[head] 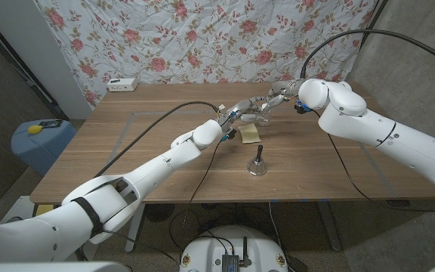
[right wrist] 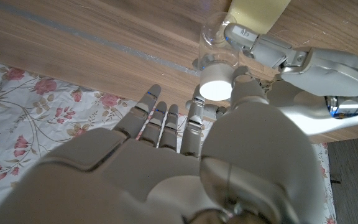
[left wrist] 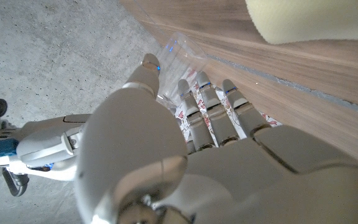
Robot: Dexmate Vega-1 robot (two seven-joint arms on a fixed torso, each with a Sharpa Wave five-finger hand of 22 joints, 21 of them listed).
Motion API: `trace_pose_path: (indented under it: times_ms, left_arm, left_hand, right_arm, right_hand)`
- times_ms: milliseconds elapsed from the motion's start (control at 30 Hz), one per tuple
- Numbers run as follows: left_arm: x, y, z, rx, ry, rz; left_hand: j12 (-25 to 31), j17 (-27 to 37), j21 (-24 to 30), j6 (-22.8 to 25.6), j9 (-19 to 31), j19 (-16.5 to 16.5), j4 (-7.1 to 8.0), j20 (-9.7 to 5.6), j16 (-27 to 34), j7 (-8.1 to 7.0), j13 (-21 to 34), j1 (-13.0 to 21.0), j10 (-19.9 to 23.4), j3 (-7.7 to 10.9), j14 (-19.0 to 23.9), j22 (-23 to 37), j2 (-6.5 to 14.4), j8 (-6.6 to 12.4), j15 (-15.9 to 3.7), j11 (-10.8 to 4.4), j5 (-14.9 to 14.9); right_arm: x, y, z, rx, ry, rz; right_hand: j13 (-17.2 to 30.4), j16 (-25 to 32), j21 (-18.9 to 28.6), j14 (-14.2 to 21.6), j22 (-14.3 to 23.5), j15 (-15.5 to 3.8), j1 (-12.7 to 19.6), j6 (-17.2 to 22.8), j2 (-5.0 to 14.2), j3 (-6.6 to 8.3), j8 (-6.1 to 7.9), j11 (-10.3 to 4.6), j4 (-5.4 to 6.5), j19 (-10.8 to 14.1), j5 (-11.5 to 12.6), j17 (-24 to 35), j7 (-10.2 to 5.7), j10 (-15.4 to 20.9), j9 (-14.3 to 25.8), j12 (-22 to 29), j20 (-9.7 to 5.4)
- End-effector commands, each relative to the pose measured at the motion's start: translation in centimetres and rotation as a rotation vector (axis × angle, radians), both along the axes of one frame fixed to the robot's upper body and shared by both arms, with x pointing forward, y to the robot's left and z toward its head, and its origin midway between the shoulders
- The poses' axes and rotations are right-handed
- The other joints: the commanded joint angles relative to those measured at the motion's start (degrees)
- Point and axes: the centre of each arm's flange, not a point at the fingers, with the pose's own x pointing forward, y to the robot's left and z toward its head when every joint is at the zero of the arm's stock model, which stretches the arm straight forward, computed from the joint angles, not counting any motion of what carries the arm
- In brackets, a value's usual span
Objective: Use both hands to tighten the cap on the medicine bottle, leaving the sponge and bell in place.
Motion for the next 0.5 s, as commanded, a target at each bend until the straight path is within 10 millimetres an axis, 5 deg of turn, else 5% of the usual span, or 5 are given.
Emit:
trace_pose_path:
  times_ms: [33, 500]
  left_arm:
    - [-0.04, -0.08, -0.10, 0.003, 0.002, -0.002]
    - [-0.29, -0.01, -0.39, 0.001, 0.005, -0.002]
  left_hand:
    - [0.3, 0.0, 0.3, -0.3, 0.2, -0.1, 0.09, 0.07, 0.1, 1.61, 0.1, 0.2, 1.8, 0.35, 0.5, 0.1, 0.5, 0.02, -2.56, -1.30, 0.1]
    - [0.3, 0.0, 0.3, -0.2, 0.2, -0.2, 0.16, 0.02, 0.1, 1.26, 0.1, -0.1, 1.7, 0.49, 0.6, 0.1, 0.6, 0.05, -2.55, -1.39, 0.1]
  right_arm:
    - [-0.01, -0.14, 0.00, 0.006, -0.004, -0.001]
    - [-0.31, 0.02, -0.32, 0.013, -0.040, -0.010]
  right_hand:
    - [0.1, 0.1, 0.3, 0.4, 0.2, -0.06, 0.4, 0.6, -0.06, 0.39, 0.31, 0.10, 0.08, 0.5, -0.1, 0.1, -0.24, 0.3, 0.2, 0.4, 0.08]
    - [0.1, 0.7, 0.6, 2.4, 0.2, -0.89, -0.2, 4.5, -0.32, 0.76, 1.75, -0.32, 0.63, 2.2, -0.8, 0.3, -0.08, 2.5, 0.2, 0.9, -0.09]
